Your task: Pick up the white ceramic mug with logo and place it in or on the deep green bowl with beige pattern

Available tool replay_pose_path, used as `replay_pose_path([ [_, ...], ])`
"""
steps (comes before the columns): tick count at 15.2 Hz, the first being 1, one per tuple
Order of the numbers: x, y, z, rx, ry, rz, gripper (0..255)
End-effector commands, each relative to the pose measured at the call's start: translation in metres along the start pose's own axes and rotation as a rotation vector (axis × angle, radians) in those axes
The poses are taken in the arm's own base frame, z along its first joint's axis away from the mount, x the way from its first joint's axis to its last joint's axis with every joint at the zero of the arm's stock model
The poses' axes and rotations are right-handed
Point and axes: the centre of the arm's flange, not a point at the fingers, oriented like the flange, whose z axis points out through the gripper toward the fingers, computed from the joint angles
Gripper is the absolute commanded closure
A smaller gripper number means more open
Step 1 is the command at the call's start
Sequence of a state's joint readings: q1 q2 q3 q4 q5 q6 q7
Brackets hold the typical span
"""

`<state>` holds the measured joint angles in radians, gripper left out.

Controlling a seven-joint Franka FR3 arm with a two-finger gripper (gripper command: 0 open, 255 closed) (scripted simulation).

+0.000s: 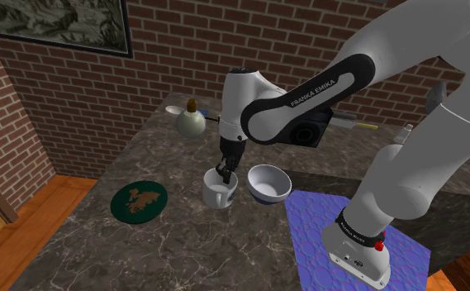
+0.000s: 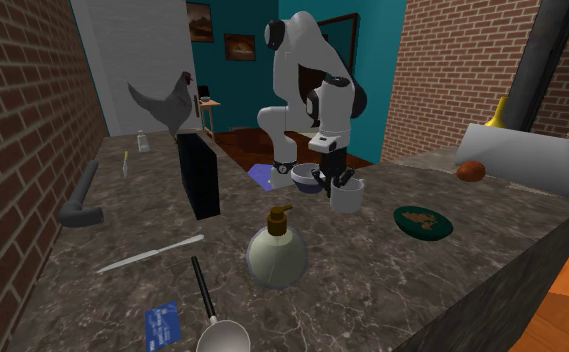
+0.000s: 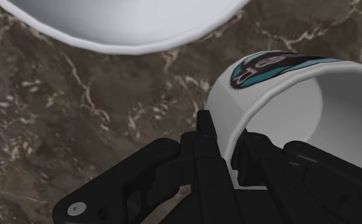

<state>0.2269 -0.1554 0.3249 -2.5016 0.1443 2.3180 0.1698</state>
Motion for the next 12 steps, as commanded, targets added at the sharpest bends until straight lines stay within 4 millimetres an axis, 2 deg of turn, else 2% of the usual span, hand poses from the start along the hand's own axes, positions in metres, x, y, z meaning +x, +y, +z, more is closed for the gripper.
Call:
replay_pose_path([
  [1, 0.0, 0.0, -0.005, 0.0, -0.001, 0.0, 255],
  [12, -0.003, -0.003, -0.063, 0.0, -0.001, 0.0, 255],
])
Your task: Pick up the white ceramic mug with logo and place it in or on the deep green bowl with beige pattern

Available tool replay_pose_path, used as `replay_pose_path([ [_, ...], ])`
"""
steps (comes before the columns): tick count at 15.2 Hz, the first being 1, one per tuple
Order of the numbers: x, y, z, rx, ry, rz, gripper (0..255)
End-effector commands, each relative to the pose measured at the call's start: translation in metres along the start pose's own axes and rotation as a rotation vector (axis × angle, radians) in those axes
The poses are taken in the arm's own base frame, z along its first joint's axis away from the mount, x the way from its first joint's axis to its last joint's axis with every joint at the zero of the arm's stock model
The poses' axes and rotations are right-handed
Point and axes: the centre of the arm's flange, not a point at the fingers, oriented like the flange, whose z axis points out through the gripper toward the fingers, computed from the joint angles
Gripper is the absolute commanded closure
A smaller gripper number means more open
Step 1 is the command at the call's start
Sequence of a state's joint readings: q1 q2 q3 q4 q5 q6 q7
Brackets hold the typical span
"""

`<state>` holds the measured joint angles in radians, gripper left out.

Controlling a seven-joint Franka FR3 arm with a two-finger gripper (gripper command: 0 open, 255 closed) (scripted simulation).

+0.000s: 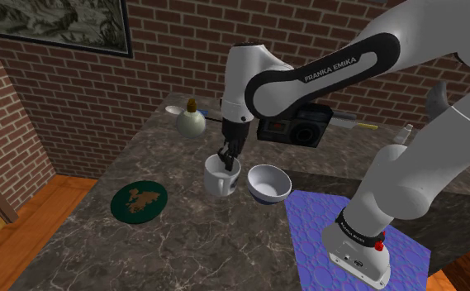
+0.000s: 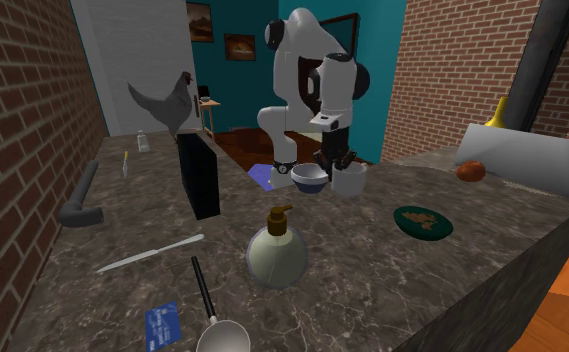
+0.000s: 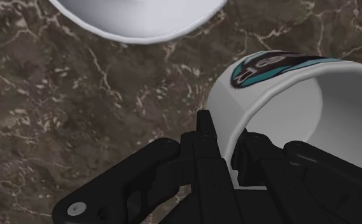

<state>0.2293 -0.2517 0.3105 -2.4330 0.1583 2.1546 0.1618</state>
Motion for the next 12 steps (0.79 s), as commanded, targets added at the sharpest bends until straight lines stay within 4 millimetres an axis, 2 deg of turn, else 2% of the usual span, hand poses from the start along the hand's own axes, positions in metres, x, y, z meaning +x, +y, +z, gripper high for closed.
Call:
replay_pose_path([
  [1, 0.0, 0.0, -0.011, 0.0, 0.0, 0.0, 255],
  [11, -0.003, -0.003, -0.064, 0.0, 0.0, 0.0, 255],
  [12, -0.003, -0.003, -0.064, 0.0, 0.0, 0.0, 255],
])
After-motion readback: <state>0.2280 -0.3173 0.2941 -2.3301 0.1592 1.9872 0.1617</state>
